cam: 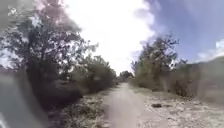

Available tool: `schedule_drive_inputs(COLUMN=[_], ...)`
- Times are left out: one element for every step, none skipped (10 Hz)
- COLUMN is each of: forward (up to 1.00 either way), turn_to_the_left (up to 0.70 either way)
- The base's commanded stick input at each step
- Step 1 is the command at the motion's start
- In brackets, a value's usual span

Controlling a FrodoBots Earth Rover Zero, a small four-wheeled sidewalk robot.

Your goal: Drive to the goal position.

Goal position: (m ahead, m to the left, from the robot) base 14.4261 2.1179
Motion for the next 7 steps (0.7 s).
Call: schedule_drive_inputs(forward=[0.70, 0.70, 0.70, 0.70, 0.70, 0.70, 0.70], turn_to_the_left=[0.00, 0.00, 0.00, 0.00, 0.00, 0.00, 0.00])
